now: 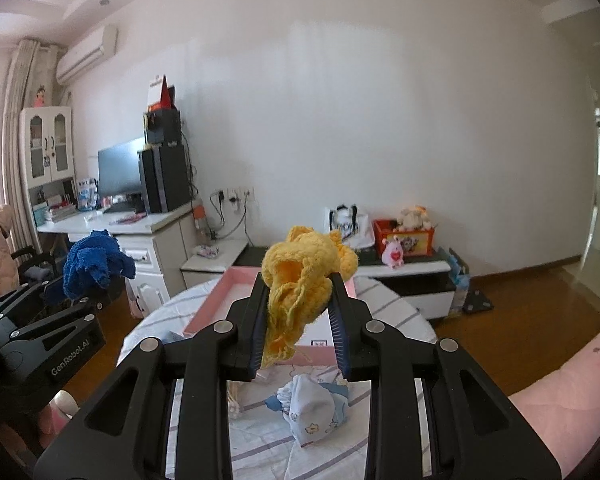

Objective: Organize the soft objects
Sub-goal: 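Grasp and lift the blue scarf with the left tool while the right tool lifts the yellow toy, then lower the blue scarf and yellow toy into the pink box and open both tools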

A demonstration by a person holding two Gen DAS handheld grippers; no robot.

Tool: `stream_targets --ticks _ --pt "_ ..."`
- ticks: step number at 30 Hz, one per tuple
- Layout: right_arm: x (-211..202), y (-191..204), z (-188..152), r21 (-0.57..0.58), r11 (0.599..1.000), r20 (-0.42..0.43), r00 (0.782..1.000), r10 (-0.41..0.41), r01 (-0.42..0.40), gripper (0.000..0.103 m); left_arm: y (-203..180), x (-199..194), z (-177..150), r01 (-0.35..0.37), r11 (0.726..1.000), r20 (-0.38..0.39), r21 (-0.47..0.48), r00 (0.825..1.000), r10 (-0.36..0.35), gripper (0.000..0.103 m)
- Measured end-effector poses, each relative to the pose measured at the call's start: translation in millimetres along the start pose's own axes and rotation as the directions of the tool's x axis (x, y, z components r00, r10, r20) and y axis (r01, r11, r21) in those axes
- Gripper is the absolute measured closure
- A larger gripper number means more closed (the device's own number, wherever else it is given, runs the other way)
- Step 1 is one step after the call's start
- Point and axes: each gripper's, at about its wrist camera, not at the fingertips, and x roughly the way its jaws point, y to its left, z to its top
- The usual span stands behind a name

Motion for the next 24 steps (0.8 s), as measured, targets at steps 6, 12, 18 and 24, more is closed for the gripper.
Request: stream_targets --ticks 6,12,18,24 --pt "53 -7 -5 0.018 1.0 -0.089 0.996 0.009 -0.008 0.077 -8 65 21 0.007 1.0 -0.09 -0.002 0.996 -0.007 0.065" --pt "104 -17 -4 0.034 0.999 -0.148 0.989 0.009 -0.004 0.077 -19 127 57 -0.004 1.0 -0.147 0.014 0.989 0.006 0.065" --pt "151 -24 -3 0.034 0.999 -0.198 0.98 0.011 -0.004 0.077 -35 199 94 -0.008 0.999 -0.203 0.036 0.979 0.015 0.064" --pt "198 -26 -7 0.03 0.999 -0.263 0.965 0.024 -0.017 0.077 -56 291 123 -0.012 0.997 -0.277 0.076 0.96 0.033 0.064"
